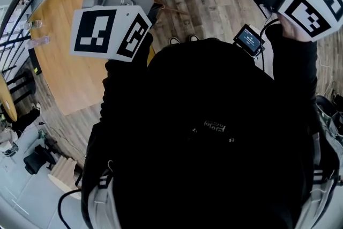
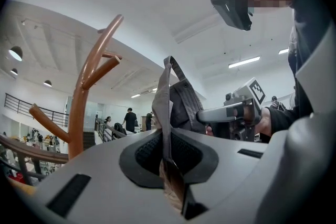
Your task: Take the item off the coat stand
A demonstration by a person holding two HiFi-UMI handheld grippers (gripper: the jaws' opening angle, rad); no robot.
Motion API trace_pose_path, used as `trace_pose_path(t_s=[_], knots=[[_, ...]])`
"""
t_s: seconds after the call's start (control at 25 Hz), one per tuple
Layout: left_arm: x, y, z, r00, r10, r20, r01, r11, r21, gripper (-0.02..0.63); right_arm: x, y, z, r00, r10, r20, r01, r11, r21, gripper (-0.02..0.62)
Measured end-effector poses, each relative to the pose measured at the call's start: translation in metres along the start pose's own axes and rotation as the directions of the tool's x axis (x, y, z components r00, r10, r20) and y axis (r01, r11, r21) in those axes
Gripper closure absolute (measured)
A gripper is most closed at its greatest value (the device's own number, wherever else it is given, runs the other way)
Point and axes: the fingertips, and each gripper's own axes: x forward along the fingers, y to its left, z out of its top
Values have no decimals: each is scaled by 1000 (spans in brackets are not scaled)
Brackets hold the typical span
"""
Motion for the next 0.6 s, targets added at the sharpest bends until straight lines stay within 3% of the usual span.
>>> trace_pose_path(t_s=[0.6], knots=[[60, -36, -43, 986, -152, -74, 148, 987, -56, 583, -44, -43, -37, 992, -122, -38, 123, 992, 32, 569]])
